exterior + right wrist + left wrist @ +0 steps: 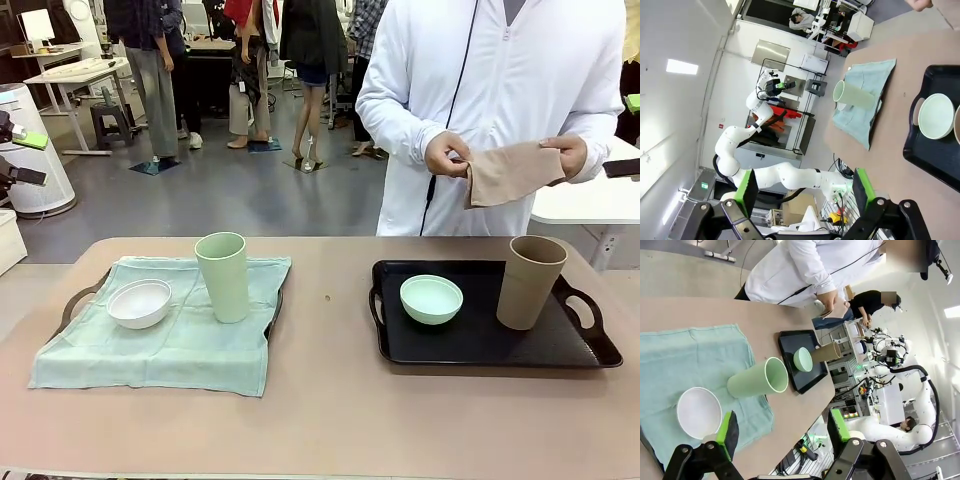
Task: Set up a tray with a mat and arrange the tableware.
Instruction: Pick up the Picnic Bowl and Reusable plastic cup from the Handle tray in front of the human's position and hold them in the air.
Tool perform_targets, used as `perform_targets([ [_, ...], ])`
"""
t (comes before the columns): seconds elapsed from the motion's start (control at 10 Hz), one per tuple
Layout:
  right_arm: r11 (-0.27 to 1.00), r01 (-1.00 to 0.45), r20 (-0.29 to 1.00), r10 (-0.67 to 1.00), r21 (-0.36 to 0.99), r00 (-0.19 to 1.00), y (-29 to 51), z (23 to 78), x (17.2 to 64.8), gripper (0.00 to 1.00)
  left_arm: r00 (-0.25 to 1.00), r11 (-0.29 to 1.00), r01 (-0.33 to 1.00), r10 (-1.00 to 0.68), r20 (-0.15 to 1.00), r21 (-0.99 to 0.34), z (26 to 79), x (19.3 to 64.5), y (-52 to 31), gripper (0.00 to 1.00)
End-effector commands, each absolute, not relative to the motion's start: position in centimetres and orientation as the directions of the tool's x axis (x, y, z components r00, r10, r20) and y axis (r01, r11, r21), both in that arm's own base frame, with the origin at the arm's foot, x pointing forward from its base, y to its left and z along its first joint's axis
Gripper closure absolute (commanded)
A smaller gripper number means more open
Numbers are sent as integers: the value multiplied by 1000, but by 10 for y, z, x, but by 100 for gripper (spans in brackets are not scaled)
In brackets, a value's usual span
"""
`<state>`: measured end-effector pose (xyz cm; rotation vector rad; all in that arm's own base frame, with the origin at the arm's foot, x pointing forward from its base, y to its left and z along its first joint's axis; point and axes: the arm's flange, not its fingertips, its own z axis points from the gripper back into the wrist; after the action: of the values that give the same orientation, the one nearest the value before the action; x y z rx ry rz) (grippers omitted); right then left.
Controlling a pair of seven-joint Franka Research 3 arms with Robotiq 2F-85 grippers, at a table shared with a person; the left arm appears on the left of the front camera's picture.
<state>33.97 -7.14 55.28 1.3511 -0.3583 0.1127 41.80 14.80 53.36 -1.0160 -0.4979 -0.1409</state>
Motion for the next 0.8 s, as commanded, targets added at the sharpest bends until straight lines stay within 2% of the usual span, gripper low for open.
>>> perform_targets([
  [0.0, 216, -298, 330, -127, 930, 936, -71, 553, 338, 0, 872, 532, 352, 113, 477, -770, 533, 415, 147, 7],
  [0.7, 216, -298, 330, -127, 930, 936, -71, 553, 338, 0, 872, 532, 352, 113, 477, -770, 533, 415, 147, 7],
])
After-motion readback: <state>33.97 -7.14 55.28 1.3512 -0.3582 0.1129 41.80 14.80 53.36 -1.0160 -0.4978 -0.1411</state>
